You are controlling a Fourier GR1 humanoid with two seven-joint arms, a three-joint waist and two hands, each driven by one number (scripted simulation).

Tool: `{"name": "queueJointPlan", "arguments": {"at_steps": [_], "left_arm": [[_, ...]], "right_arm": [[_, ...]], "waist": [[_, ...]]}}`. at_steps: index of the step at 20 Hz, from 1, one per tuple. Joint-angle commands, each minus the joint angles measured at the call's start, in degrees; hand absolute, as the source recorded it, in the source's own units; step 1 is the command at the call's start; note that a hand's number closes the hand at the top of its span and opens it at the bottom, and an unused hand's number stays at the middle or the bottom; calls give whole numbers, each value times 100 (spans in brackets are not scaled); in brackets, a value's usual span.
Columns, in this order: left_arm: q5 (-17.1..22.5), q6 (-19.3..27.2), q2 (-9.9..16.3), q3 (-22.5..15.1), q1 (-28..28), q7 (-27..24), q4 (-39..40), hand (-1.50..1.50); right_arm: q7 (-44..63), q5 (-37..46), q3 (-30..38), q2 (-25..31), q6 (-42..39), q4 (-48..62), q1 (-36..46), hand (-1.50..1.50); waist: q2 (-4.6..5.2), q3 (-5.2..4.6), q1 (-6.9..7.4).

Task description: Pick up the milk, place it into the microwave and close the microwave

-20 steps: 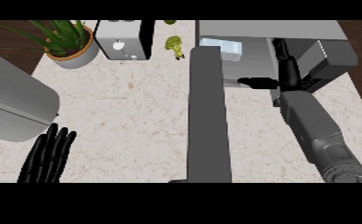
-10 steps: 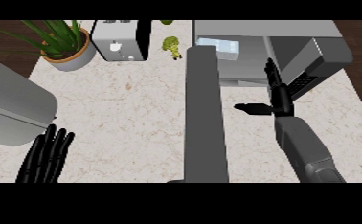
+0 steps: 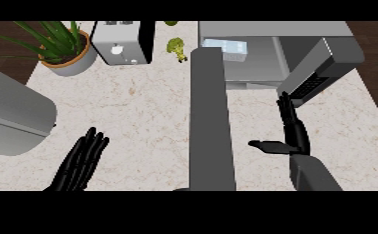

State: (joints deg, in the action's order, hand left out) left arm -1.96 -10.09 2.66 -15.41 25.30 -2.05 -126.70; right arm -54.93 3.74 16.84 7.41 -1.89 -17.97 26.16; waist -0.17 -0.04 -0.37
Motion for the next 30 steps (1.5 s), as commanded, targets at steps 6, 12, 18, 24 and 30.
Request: {"name": "queueJointPlan", "arguments": {"at_steps": [6,12,18,24,30], "left_arm": [[-245,-342,213,-228,-689,99,495,150],[-97,-430,108,-75,-1491,380,1235,150],[-402,-660,-1,-421,-2243,263,2168,150],[-489,-900,-255,-1019,-3132,932,3021,150],[-903,253,-264,-2195,-3533,63,4060,150]], "right_arm": [[-643,-121,-369,-130,-1013,-1038,-1524,-150],[-511,-357,-618,-292,-1174,-2247,-2576,-150],[38,-690,-691,293,-1662,-3526,-3415,-150],[33,-837,-882,89,-1536,-3996,-3754,-150],[231,-1086,-1028,196,-1694,-4895,-4376,-150]], "waist": [[-14,-4,-68],[4,-2,-66],[13,-5,-100],[27,0,-126],[19,-4,-98]]}}
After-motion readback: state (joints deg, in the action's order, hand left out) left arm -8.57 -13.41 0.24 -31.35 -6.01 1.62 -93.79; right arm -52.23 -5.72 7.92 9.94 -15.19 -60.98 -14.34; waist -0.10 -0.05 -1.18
